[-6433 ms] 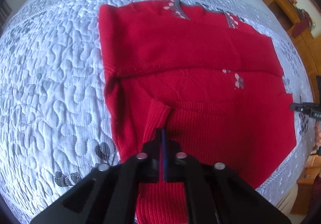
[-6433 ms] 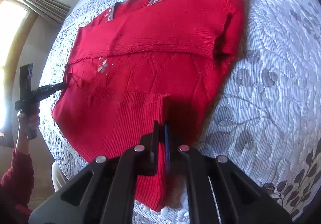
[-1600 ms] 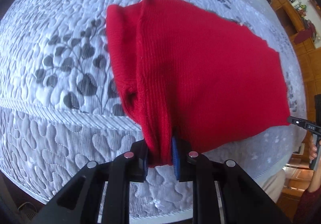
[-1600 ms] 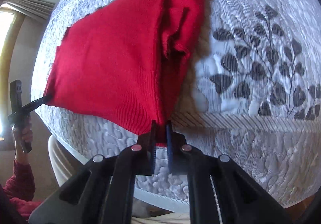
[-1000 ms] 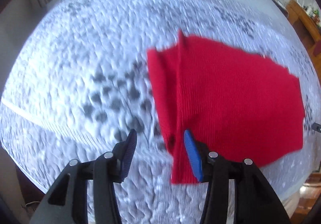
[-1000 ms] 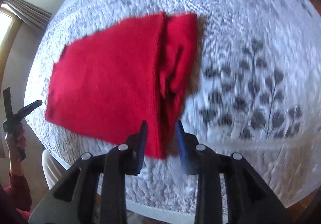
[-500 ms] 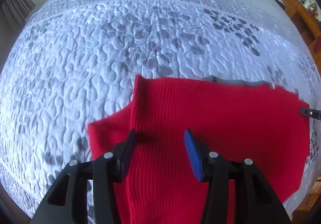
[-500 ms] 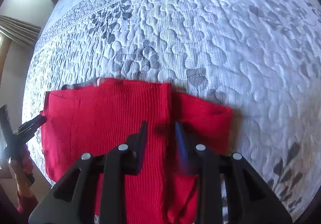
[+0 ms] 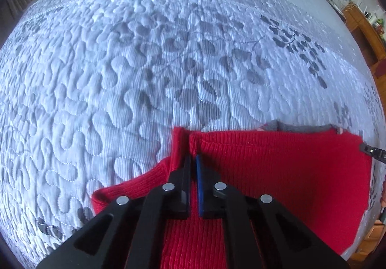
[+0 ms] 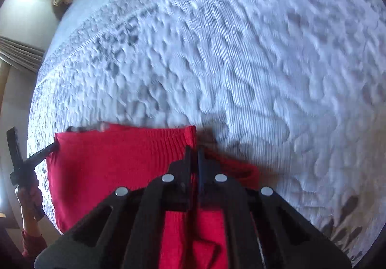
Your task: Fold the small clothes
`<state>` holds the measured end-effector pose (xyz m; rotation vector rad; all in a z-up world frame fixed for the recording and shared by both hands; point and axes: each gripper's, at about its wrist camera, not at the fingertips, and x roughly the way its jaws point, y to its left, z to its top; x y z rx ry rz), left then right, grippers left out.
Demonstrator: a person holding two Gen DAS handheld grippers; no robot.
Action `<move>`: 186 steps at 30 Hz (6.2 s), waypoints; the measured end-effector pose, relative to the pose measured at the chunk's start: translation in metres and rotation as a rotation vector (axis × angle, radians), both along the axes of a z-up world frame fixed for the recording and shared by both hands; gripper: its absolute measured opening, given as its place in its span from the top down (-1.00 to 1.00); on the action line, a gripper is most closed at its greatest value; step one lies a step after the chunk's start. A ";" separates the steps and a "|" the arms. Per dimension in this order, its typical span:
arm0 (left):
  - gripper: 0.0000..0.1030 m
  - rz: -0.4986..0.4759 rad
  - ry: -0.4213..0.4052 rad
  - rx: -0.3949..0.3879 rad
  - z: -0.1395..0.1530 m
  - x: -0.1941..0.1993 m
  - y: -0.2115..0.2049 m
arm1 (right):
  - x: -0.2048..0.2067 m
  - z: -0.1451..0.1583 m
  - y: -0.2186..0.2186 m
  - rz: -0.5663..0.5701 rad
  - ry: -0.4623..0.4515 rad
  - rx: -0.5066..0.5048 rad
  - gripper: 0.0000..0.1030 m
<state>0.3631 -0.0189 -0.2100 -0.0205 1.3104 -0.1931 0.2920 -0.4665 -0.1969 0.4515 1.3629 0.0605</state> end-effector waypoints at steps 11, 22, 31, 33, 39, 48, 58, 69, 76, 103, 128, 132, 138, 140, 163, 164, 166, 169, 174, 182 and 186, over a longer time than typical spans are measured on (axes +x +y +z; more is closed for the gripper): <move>0.32 -0.040 -0.100 0.077 0.059 -0.062 -0.023 | -0.047 0.053 0.007 0.021 -0.076 0.004 0.66; 0.18 -0.039 -0.133 0.044 0.087 -0.152 -0.028 | -0.140 0.065 0.020 0.009 -0.053 -0.076 -0.06; -0.10 -0.055 -0.158 0.082 0.090 -0.181 -0.025 | -0.169 0.050 0.040 0.024 -0.015 -0.090 -0.22; -0.13 -0.059 -0.155 0.080 0.090 -0.184 -0.026 | -0.171 0.047 0.041 0.021 -0.009 -0.079 -0.22; -0.15 -0.065 -0.139 0.085 0.079 -0.182 -0.029 | -0.166 0.036 0.041 0.006 0.001 -0.055 -0.27; -0.20 -0.055 -0.075 0.082 0.041 -0.147 -0.044 | -0.158 0.021 0.038 0.005 0.024 -0.048 -0.30; -0.28 -0.064 -0.016 0.039 0.020 -0.128 -0.038 | -0.161 0.018 0.033 0.008 0.029 0.019 -0.28; -0.35 -0.088 -0.009 0.023 0.015 -0.125 -0.037 | -0.162 0.015 0.023 -0.040 0.007 0.154 0.21; -0.39 -0.129 0.003 -0.006 0.013 -0.122 -0.034 | -0.159 0.007 0.010 -0.108 0.035 0.293 0.77; -0.64 -0.174 0.042 -0.086 0.009 -0.121 -0.033 | -0.164 0.107 0.223 0.456 -0.177 -0.136 -0.21; -0.63 -0.047 0.263 -0.427 0.041 -0.113 -0.048 | -0.170 0.095 0.196 0.372 -0.211 0.085 0.76; -0.63 -0.030 0.347 -0.537 0.025 -0.105 -0.073 | -0.166 0.109 0.184 0.349 -0.236 0.104 0.76; -0.57 0.015 0.421 -0.665 0.008 -0.085 -0.103 | -0.171 0.115 0.178 0.354 -0.269 0.127 0.76; -0.41 0.022 0.438 -0.694 0.005 -0.080 -0.111 | -0.174 0.117 0.174 0.350 -0.279 0.134 0.76; 0.66 -0.024 0.209 -0.576 0.072 -0.059 -0.033 | -0.150 0.118 0.292 0.517 -0.277 0.227 0.76; 0.66 -0.016 0.199 -0.562 0.074 -0.058 -0.022 | -0.148 0.118 0.301 0.530 -0.272 0.233 0.76; 0.66 -0.002 0.185 -0.541 0.074 -0.059 0.003 | -0.142 0.115 0.321 0.555 -0.261 0.254 0.76; 0.66 0.021 0.171 -0.514 0.071 -0.059 0.035 | -0.135 0.107 0.348 0.587 -0.236 0.277 0.76; 0.66 0.036 0.174 -0.483 0.050 -0.062 0.071 | -0.130 0.081 0.391 0.638 -0.171 0.237 0.76; 0.60 0.041 0.185 -0.453 0.007 -0.068 0.082 | -0.133 0.043 0.401 0.643 -0.097 0.210 0.55; 0.48 0.028 0.162 -0.446 0.013 -0.079 0.086 | -0.138 0.056 0.384 0.644 -0.112 0.258 0.09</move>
